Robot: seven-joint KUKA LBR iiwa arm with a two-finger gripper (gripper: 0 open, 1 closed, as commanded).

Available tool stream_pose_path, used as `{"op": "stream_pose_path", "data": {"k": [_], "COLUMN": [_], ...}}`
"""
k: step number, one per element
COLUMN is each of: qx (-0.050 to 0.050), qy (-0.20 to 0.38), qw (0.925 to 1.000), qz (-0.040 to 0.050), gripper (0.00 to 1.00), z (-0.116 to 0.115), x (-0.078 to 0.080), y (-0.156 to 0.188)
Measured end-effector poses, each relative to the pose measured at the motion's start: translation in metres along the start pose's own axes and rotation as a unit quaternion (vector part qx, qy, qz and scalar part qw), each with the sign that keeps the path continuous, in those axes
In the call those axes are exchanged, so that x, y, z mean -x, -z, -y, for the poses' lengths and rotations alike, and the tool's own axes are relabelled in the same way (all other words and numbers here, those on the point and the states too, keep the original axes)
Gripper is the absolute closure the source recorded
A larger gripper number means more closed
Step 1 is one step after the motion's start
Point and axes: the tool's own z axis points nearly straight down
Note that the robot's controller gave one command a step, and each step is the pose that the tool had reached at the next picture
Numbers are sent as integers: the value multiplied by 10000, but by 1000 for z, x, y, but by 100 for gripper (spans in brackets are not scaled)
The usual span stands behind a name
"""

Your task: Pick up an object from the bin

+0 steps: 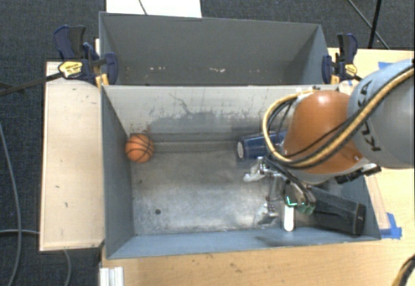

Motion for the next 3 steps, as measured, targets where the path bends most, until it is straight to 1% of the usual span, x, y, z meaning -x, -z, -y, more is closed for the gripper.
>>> {"op": "stream_pose_path", "data": {"k": [1, 2, 3], "qx": [0, 1, -14], "qy": [-2, 260, -144], "qw": [10000, 9997, 9999], "qz": [35, 42, 5], "gripper": [0, 0, 0], "z": [0, 50, 43], "x": [2, 14, 24], "y": [3, 6, 54]}}
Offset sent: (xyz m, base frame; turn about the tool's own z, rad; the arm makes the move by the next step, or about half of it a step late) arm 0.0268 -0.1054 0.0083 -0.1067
